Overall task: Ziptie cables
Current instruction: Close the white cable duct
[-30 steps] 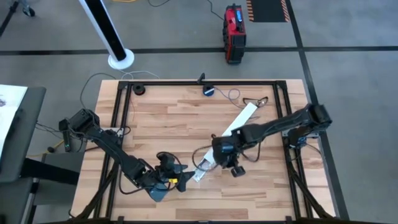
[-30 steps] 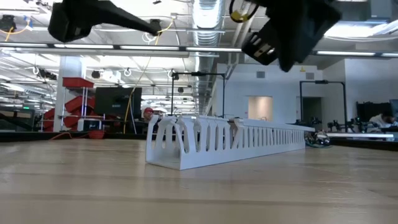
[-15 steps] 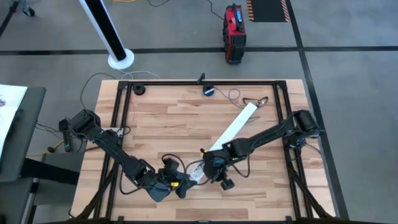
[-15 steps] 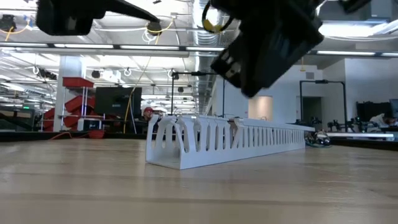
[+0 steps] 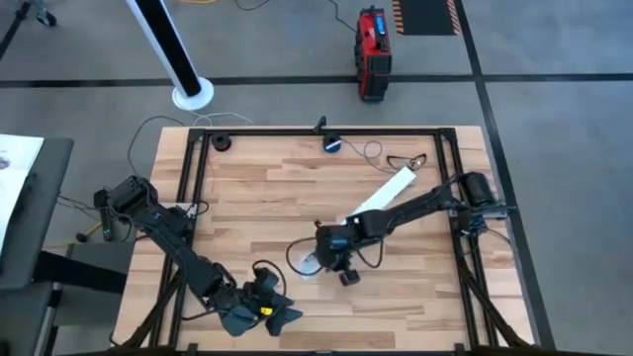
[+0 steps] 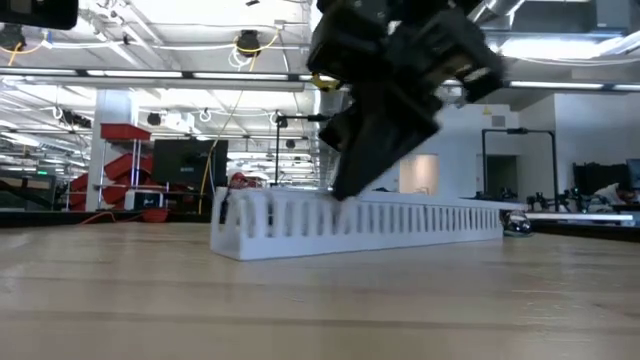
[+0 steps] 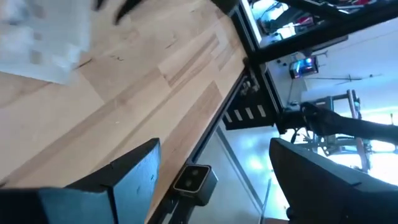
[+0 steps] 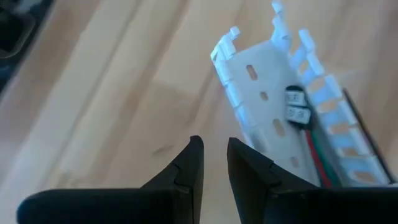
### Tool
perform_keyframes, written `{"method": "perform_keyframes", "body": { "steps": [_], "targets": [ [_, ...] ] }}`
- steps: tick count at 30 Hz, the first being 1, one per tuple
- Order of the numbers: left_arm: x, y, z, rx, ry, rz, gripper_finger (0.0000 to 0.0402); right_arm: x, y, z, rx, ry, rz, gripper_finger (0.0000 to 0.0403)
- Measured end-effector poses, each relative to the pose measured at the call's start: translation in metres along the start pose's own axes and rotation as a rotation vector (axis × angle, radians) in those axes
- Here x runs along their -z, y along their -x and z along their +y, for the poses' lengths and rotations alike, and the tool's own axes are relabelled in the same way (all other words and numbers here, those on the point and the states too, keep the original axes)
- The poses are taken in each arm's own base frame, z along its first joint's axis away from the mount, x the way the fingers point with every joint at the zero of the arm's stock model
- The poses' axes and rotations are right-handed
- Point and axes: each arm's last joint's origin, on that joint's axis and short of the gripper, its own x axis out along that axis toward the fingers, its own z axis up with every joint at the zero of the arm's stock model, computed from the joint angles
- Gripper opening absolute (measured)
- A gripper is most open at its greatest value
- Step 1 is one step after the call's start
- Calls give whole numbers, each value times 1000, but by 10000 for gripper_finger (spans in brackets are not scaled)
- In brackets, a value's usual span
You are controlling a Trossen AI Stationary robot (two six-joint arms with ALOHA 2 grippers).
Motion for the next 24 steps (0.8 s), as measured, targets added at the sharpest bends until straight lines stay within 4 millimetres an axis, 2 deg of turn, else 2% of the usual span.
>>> {"method": "perform_keyframes", "body": {
  "steps": [3, 8, 12, 14, 17, 19, 21, 24],
  "targets": [
    [1, 0, 1, -5, -34, -4, 295, -3, 3, -14, 69, -29, -43, 65],
    [-6, -4, 8, -74, -114, -22, 295, -12, 12, -40, 128, -173, -181, 65],
    [-16, -9, 13, -127, -150, -48, 295, -34, 30, -49, 136, -200, -264, 65],
    [-21, -11, 15, -150, -117, -79, 295, -49, 47, -45, 129, -165, -311, 65],
    [-30, -14, 22, -217, -140, -144, 295, -75, 86, -39, 164, -71, -421, 65],
    [-35, -16, 27, -265, -158, -150, 295, -81, 113, -44, 207, -41, -432, 65],
    [-39, -17, 32, -305, -144, -109, 295, -75, 134, -55, 238, -45, -356, 65],
    [-40, -18, 35, -333, -111, -54, 295, -47, 151, -62, 208, -59, -120, 64]
  ]
}}
